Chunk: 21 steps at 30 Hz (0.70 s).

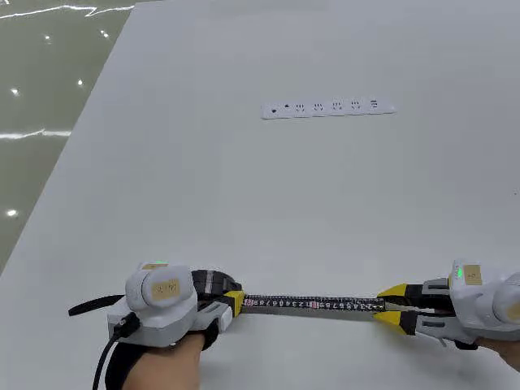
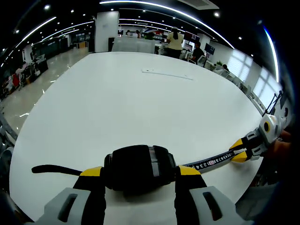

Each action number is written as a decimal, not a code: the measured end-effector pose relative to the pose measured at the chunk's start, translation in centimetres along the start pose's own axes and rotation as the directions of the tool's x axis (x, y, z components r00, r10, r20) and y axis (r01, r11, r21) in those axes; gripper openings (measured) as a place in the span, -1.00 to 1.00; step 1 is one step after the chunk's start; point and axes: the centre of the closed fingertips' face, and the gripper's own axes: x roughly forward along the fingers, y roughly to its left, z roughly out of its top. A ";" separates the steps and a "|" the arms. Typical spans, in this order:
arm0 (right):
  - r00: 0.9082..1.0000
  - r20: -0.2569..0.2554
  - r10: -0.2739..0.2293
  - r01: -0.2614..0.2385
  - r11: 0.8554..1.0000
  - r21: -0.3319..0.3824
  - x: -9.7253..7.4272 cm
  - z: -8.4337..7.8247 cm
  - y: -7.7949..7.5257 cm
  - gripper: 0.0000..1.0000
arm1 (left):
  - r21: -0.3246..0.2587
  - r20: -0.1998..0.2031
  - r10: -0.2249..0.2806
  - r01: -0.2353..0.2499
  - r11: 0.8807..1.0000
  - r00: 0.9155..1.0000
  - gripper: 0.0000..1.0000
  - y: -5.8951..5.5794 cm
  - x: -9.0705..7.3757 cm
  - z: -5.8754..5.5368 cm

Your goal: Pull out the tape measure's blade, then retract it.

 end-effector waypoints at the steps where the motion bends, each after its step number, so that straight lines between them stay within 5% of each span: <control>1: 1.000 0.001 0.001 -0.001 1.000 0.000 0.1 0.0 0.1 -0.73 | -0.002 0.000 -0.001 0.001 1.000 1.000 0.12 0.0 0.0 0.0; 21: 0.997 0.049 0.057 -0.058 0.998 0.010 3.1 3.4 1.3 -0.75 | -0.043 -0.001 -0.027 0.027 0.999 1.000 0.12 0.3 -0.1 0.0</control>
